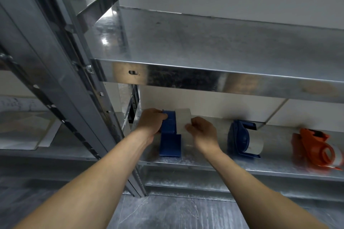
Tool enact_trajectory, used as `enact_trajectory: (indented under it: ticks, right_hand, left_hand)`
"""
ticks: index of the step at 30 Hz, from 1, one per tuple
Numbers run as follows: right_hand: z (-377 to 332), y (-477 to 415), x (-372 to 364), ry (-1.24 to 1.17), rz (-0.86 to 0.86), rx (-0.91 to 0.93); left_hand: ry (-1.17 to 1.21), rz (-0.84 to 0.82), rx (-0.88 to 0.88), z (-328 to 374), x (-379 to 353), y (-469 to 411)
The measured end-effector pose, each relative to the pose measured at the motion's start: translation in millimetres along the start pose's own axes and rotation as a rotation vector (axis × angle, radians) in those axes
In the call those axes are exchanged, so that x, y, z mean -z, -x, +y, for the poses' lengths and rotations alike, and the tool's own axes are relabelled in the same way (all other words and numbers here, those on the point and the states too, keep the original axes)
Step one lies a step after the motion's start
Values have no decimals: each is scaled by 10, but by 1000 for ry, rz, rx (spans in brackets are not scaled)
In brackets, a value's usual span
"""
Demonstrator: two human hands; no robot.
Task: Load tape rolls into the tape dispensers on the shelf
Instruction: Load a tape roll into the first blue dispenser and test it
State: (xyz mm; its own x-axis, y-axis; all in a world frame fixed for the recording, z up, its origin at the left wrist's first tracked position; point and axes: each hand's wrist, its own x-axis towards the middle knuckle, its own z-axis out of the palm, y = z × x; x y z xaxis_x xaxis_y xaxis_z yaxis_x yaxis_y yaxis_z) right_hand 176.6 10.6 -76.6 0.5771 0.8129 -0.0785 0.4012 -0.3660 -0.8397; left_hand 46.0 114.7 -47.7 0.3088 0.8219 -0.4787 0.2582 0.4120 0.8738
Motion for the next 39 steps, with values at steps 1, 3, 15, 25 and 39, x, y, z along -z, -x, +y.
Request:
enact_trajectory:
  ticks: [1,3,15,25,39]
  right_hand:
    - [31,-18,43,29,42,7]
    - [99,-57,136,163,82,17]
    - [544,-48,254,923,-323,-11]
    - [290,-40,287,654,-144,-15]
    - [-151,235,416,-394,229,-147]
  left_hand:
    - [-6,2,-8,4,8,-5]
    - [-14,-3,-21,17,16,-5]
    - [-37,-21,-33,23,-11,19]
    - [-80,-12,-63,37,-40,66]
    - [-330,216,-525,22,-178,279]
